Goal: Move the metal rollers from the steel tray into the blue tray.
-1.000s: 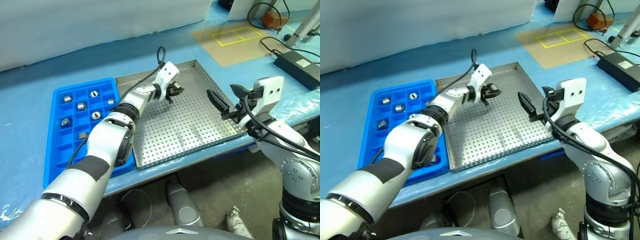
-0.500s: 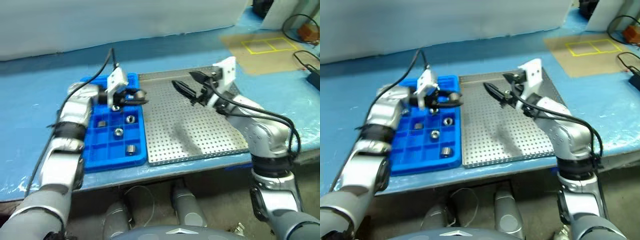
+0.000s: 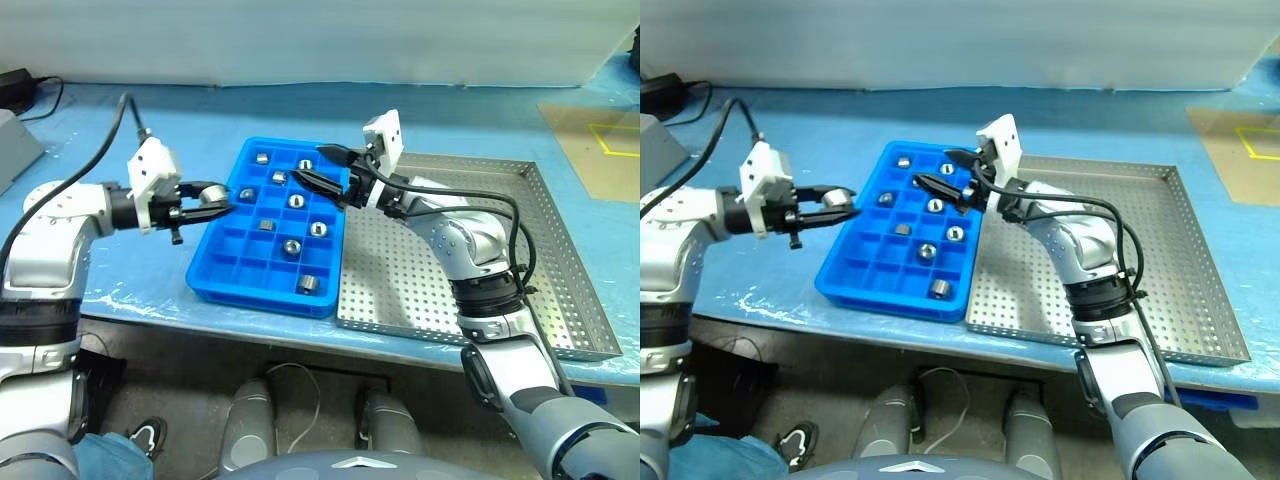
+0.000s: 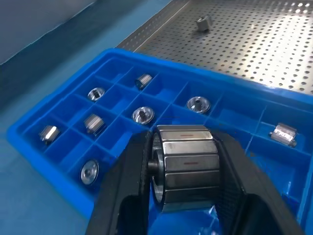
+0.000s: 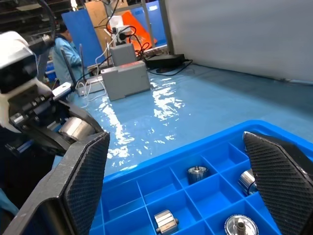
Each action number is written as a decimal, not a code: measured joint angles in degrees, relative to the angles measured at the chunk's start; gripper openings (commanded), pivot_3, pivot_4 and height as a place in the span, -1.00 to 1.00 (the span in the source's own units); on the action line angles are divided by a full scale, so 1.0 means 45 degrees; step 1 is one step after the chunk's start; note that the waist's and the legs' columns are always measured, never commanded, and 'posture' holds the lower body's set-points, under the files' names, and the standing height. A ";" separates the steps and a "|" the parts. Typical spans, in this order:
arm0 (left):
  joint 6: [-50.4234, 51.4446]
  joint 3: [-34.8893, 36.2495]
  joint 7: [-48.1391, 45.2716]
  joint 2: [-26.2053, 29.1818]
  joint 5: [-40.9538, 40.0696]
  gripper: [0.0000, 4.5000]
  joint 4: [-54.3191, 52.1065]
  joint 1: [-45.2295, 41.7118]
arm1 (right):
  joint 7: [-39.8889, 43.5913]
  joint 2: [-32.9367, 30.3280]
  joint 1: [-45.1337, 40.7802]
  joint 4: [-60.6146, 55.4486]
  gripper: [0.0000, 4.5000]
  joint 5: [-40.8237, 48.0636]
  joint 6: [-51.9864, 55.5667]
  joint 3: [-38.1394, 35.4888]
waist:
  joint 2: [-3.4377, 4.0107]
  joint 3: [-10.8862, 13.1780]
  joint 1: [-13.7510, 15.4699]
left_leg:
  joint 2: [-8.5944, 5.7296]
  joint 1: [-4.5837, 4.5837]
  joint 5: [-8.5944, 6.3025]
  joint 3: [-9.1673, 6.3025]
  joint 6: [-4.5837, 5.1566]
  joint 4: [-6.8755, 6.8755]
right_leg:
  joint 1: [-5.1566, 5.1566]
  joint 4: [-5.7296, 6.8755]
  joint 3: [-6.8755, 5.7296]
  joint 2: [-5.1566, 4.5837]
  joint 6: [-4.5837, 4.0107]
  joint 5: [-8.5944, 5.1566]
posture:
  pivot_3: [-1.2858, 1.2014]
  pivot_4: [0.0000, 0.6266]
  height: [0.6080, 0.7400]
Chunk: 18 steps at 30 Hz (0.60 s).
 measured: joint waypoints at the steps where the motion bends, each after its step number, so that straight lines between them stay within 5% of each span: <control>1: -0.0084 0.0058 0.0405 -0.0088 0.0005 -0.42 0.0161 0.0094 | 0.0079 0.0086 -0.0019 0.0017 1.00 -0.0029 -0.0009 0.0002 | -0.0002 -0.0001 0.0025 | 0.0016 -0.0013 0.0032 0.0002 -0.0037 -0.0037 | -0.0030 -0.0001 0.0001 0.0031 -0.0036 0.0021 | 0.09 -0.52 1.00; 7: -0.0596 0.0209 0.1332 -0.0756 -0.0311 -0.42 0.0674 0.0449 | 0.0341 0.0273 -0.0019 0.0022 1.00 -0.0237 -0.0009 0.0103 | -0.0016 -0.0009 0.0136 | 0.0162 -0.0075 0.0104 -0.0001 -0.0130 -0.0046 | -0.0127 0.0010 -0.0017 0.0193 -0.0154 0.0036 | 0.06 -0.52 1.00; 18: -0.0199 -0.1151 -0.0054 -0.0489 -0.0799 -0.42 0.0417 0.1771 | -0.0003 -0.0021 0.0350 -0.0596 1.00 -0.0322 0.0249 -0.0063 | -0.0019 -0.0011 -0.0005 | 0.0189 -0.0046 0.0114 0.0004 -0.0146 -0.0052 | -0.0119 0.0014 -0.0002 0.0228 -0.0178 0.0039 | 0.01 -0.52 1.00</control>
